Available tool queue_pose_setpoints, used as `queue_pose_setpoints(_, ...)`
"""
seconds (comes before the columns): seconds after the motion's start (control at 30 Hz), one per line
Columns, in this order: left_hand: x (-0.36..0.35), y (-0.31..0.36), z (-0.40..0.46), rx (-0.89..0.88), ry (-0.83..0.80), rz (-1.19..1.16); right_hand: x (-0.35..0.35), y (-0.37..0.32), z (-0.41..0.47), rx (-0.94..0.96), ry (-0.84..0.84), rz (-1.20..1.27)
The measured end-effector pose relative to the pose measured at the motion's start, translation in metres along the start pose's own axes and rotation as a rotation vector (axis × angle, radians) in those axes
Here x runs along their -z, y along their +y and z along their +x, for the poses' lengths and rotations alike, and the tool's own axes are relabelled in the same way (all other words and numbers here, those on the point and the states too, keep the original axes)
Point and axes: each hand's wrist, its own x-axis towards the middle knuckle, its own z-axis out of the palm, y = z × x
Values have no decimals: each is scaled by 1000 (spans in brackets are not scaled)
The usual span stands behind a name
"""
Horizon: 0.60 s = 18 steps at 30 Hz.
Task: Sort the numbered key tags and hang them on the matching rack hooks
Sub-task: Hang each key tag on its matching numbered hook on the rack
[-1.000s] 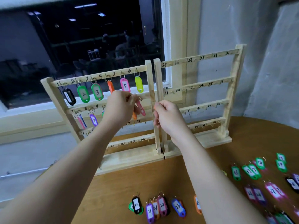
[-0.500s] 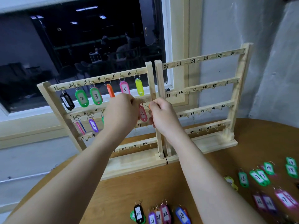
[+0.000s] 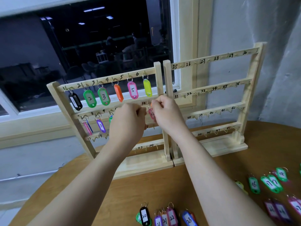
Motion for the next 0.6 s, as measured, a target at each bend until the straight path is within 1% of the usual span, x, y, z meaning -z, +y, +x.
queue_pose_setpoints(0.1,-1,-3,-10,34,-29,-15,-4,8,-1,10,43,-132)
queue_pose_setpoints(0.17,-6,-5,-21,29,-37,-25,-3,13,-4,16,72,-162)
queue_pose_setpoints(0.23,-14,-10,-31,11,-46,-60,2,17,-13,8,49,-159)
queue_pose_setpoints(0.33,-32,-13,-47,-2,-105,-132,19,35,-34,-34,2,-174)
queue_pose_setpoints(0.43,-55,-8,-66,15,-222,-140,60,73,-59,-142,41,-306)
queue_pose_setpoints(0.53,-87,-6,-83,-37,-377,-135,112,121,-91,-296,125,-422)
queue_pose_setpoints(0.6,-111,-4,-92,-69,-478,-114,136,142,-111,-374,106,-505)
